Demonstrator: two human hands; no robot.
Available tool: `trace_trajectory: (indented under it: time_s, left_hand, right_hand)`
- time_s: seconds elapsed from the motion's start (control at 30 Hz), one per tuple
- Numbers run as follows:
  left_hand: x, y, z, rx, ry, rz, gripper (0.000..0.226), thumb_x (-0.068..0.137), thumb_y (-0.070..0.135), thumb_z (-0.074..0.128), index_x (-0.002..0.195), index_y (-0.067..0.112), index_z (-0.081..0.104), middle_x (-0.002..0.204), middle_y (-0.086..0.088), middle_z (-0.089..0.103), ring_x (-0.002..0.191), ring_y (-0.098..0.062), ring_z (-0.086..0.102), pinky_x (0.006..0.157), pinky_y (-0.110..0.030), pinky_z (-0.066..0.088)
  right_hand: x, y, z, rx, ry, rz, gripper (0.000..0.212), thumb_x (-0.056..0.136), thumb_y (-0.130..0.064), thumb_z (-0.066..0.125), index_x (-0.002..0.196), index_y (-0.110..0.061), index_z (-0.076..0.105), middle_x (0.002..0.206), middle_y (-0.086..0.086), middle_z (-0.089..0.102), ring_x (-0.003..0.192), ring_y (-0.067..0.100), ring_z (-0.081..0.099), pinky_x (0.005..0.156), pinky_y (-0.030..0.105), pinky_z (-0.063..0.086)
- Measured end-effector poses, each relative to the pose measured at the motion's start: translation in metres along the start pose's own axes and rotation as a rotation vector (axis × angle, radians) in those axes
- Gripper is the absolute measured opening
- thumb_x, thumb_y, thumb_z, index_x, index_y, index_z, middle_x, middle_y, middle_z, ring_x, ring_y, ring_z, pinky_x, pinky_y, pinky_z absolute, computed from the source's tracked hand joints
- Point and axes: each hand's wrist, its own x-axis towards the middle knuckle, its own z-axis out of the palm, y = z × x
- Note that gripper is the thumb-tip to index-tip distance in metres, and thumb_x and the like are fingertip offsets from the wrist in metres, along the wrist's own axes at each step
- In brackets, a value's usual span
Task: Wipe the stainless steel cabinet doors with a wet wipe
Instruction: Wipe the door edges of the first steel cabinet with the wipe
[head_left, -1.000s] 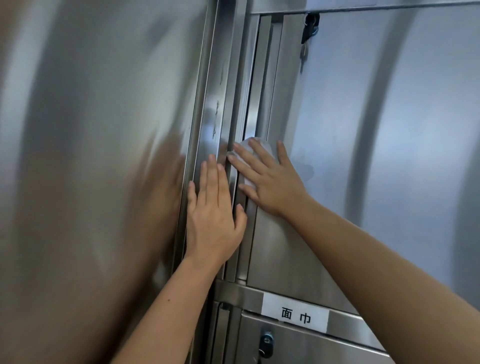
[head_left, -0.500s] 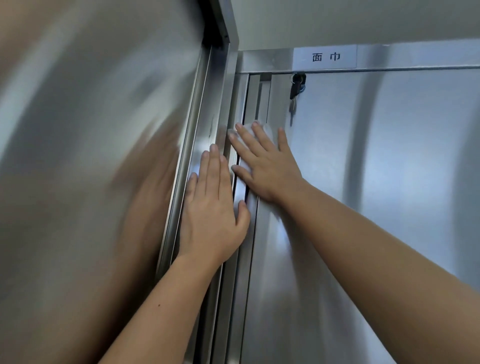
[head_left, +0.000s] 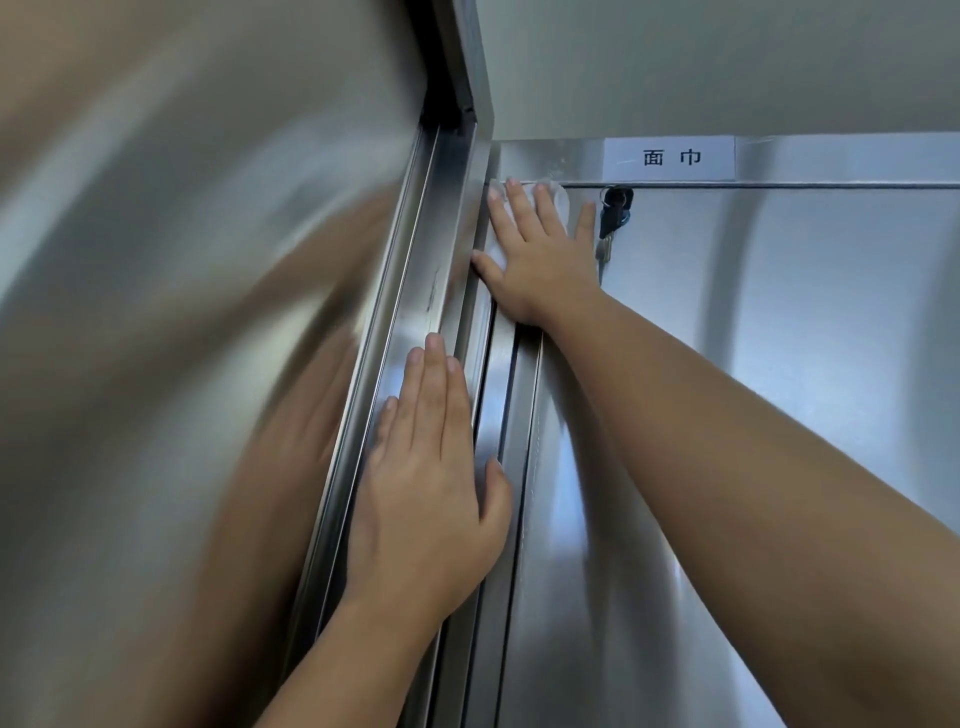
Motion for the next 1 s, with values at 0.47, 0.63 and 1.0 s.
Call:
trace_trajectory:
  time_s: [0.47, 0.63, 1.0]
  left_hand:
    - [-0.001, 0.0, -0.001, -0.016, -0.003, 0.001, 0.07, 0.079, 0.029, 0.033, 0.14, -0.007, 0.032, 0.15, -0.019, 0.023, 0.139, -0.031, 0.019, 0.108, -0.05, 0.014]
    - [-0.002, -0.001, -0.001, -0.026, 0.017, -0.002, 0.07, 0.078, 0.029, 0.033, 0.139, -0.007, 0.034, 0.149, -0.018, 0.024, 0.138, -0.032, 0.02, 0.105, -0.055, 0.015]
    - [-0.001, 0.0, -0.001, -0.064, 0.017, -0.01, 0.069, 0.079, 0.029, 0.031, 0.14, -0.005, 0.032, 0.15, -0.016, 0.023, 0.139, -0.028, 0.019, 0.112, -0.041, 0.016]
  right_hand:
    - [-0.006, 0.001, 0.001, 0.037, 0.037, 0.118, 0.078, 0.095, -0.058, 0.016, 0.148, -0.006, -0.007, 0.157, 0.012, -0.009, 0.143, 0.028, -0.009, 0.115, 0.042, -0.002]
    - [-0.006, 0.004, -0.001, 0.091, 0.03, 0.144, 0.08, 0.094, -0.06, 0.017, 0.148, -0.004, -0.006, 0.155, 0.012, -0.016, 0.143, 0.027, -0.014, 0.114, 0.039, -0.006]
    - [-0.009, -0.002, 0.0, 0.108, 0.042, 0.241, 0.088, 0.092, -0.065, 0.02, 0.148, -0.001, -0.002, 0.154, 0.017, -0.017, 0.142, 0.029, -0.016, 0.115, 0.037, -0.001]
